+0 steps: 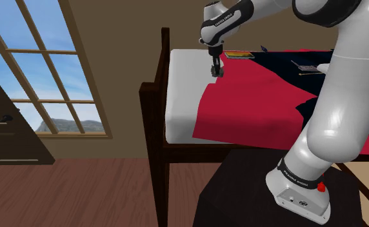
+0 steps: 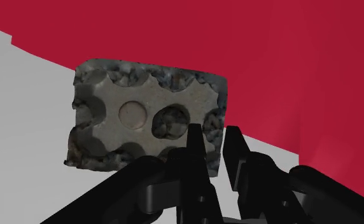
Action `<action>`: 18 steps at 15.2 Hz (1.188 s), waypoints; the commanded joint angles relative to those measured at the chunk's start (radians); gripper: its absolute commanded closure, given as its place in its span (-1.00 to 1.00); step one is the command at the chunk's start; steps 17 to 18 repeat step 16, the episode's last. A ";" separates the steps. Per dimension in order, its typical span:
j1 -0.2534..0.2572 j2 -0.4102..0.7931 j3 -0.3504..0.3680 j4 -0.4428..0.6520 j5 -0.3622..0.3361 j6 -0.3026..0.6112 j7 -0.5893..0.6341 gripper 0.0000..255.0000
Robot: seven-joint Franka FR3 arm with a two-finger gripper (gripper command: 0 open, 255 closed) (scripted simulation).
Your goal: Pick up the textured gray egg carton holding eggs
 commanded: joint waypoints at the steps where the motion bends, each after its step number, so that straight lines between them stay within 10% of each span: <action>1: 0.001 -0.008 -0.001 0.011 -0.001 -0.018 -0.003 1.00; 18: 0.008 -0.058 -0.001 0.126 -0.003 -0.179 -0.034 1.00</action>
